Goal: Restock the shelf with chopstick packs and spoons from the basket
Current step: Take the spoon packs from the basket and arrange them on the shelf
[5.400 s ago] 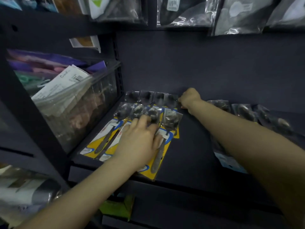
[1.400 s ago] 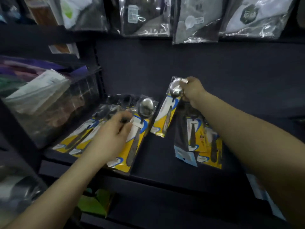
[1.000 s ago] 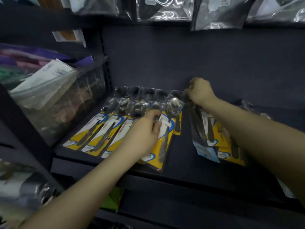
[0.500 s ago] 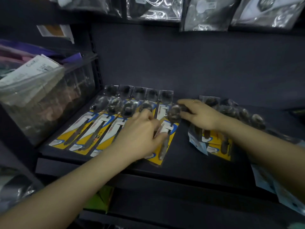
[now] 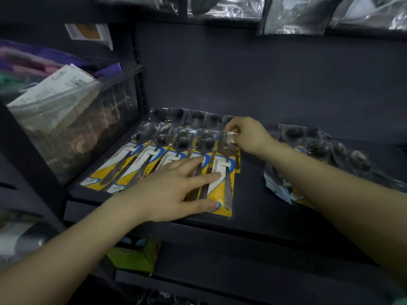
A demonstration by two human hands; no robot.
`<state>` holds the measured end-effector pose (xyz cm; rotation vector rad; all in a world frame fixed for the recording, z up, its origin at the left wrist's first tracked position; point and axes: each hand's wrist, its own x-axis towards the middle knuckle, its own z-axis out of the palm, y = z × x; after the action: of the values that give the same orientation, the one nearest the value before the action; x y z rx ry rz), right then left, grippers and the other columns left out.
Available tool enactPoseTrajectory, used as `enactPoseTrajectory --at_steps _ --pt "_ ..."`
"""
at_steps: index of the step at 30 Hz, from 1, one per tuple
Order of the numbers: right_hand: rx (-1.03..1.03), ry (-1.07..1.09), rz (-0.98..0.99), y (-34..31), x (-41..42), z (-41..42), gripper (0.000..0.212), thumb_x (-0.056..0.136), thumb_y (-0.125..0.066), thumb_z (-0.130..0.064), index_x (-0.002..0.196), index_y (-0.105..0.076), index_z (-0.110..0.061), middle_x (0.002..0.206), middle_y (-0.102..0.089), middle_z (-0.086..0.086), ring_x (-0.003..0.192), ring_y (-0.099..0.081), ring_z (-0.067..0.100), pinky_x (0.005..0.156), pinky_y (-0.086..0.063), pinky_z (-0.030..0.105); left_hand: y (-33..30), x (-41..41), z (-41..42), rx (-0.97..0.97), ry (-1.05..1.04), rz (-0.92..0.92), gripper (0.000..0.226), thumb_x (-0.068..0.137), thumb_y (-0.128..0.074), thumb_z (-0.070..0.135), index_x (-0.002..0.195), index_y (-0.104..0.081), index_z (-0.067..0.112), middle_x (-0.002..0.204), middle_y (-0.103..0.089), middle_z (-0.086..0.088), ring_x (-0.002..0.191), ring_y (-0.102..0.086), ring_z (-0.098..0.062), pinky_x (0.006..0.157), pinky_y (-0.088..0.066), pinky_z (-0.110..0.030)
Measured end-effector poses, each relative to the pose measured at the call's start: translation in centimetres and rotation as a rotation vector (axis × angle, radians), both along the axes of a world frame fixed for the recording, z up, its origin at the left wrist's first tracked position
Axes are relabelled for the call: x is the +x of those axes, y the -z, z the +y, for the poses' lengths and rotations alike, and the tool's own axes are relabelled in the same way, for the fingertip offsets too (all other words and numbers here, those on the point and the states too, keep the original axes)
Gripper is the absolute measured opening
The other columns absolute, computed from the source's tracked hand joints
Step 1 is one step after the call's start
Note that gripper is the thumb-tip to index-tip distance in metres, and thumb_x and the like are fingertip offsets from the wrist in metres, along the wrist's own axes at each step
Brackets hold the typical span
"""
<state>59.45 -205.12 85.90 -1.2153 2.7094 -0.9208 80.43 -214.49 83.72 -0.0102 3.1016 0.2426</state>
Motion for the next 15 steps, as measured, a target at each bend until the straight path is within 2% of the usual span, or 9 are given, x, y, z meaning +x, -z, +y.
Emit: enactPoseTrajectory --at_steps 2,5,8,10,12,15 --pt "0.094 0.019 0.116 -0.2 0.5 0.6 0.038 0.087 -0.060 -0.023 0.119 -0.056 -0.003 0.121 -0.061 0.015 0.112 -0.056 0.029 0.087 -0.042 0.028 0.2 0.0 0.1 -0.054 0.006 0.001 0.092 0.054 -0.001 0.086 0.139 -0.007 0.052 0.157 0.002 0.005 0.144 -0.001 -0.015 0.115 -0.010 -0.031" --pt "0.250 -0.001 0.075 -0.5 1.5 2.3 0.058 0.090 -0.052 -0.044 0.131 -0.043 -0.005 0.130 -0.055 0.016 0.117 -0.053 0.029 0.085 -0.041 0.030 0.3 0.0 0.0 -0.041 0.009 0.009 0.096 0.051 -0.004 0.088 0.140 -0.009 0.050 0.157 0.006 0.006 0.144 0.001 -0.015 0.115 -0.008 -0.031" --pt "0.239 -0.058 -0.022 -0.2 3.0 3.2 0.057 0.085 -0.061 -0.041 0.129 -0.044 -0.010 0.127 -0.057 0.009 0.109 -0.054 0.020 0.082 -0.040 0.024 0.2 -0.1 -0.1 -0.025 0.014 0.005 0.097 0.051 -0.015 0.089 0.140 -0.014 0.049 0.157 0.005 0.007 0.144 0.001 -0.014 0.114 -0.007 -0.028" --pt "0.161 -0.034 -0.065 0.3 3.4 2.8 0.055 0.080 -0.068 -0.034 0.124 -0.047 -0.009 0.124 -0.059 0.009 0.111 -0.056 0.022 0.087 -0.046 0.029 0.1 -0.3 -0.1 -0.035 0.029 0.007 0.096 0.053 -0.021 0.090 0.139 -0.017 0.048 0.157 0.002 0.006 0.143 0.000 -0.013 0.114 -0.008 -0.029" --pt "0.076 0.049 -0.085 0.9 3.2 2.1 0.052 0.078 -0.070 -0.029 0.120 -0.050 -0.006 0.121 -0.062 0.012 0.110 -0.058 0.026 0.089 -0.049 0.033 -0.1 -0.5 -0.3 -0.044 0.043 0.007 0.088 0.058 -0.018 0.083 0.138 -0.020 0.046 0.157 -0.001 0.004 0.143 -0.001 -0.013 0.114 -0.010 -0.030" --pt "-0.028 0.142 -0.095 1.5 3.1 1.5 0.052 0.079 -0.070 -0.023 0.122 -0.049 -0.004 0.123 -0.060 0.013 0.114 -0.057 0.027 0.084 -0.044 0.028 -0.4 -0.9 -0.5 -0.038 0.044 -0.034 0.077 0.067 -0.028 0.081 0.135 -0.026 0.044 0.157 -0.001 0.004 0.144 -0.001 -0.015 0.115 -0.011 -0.033"
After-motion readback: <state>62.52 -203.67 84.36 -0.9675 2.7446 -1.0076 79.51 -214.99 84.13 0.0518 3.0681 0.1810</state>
